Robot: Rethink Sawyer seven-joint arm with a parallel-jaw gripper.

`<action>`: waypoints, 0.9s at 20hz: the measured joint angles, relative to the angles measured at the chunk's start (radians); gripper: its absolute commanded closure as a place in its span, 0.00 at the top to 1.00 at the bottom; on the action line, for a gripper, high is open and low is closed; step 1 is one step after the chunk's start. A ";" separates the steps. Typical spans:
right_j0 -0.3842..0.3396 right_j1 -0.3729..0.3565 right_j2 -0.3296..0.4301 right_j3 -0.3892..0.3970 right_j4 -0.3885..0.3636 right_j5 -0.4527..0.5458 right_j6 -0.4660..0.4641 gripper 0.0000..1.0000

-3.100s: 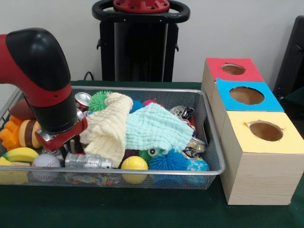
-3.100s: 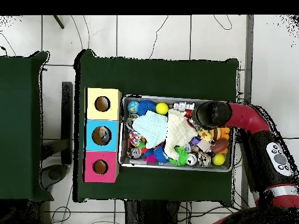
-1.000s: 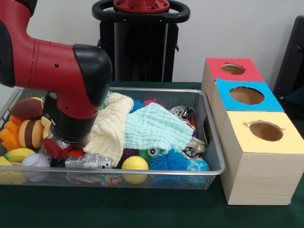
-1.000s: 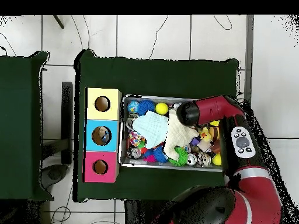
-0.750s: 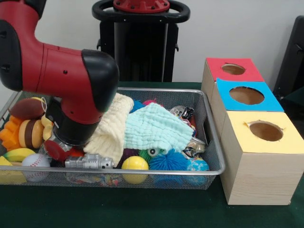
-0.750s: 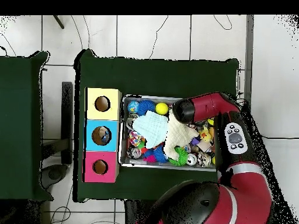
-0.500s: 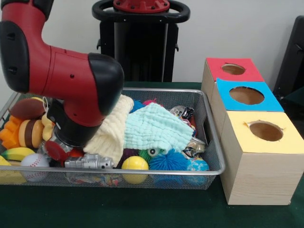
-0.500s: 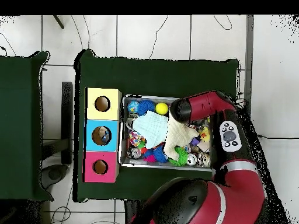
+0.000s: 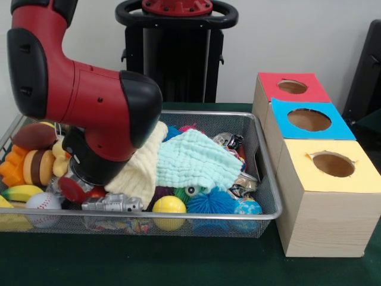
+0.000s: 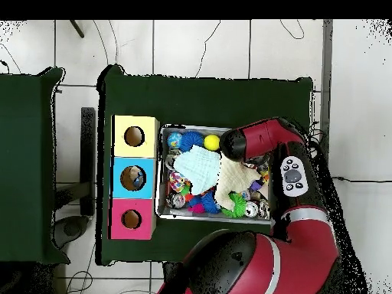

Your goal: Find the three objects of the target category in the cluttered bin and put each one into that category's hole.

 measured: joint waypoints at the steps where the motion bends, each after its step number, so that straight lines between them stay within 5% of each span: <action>1: 0.002 0.001 -0.002 -0.001 0.000 0.000 0.000 1.00; 5: 0.003 0.002 -0.003 -0.003 0.000 0.000 0.000 1.00; 6: 0.004 0.004 -0.003 -0.003 0.001 0.005 0.000 0.00; 18: 0.003 0.006 -0.028 -0.032 0.000 0.007 0.000 0.00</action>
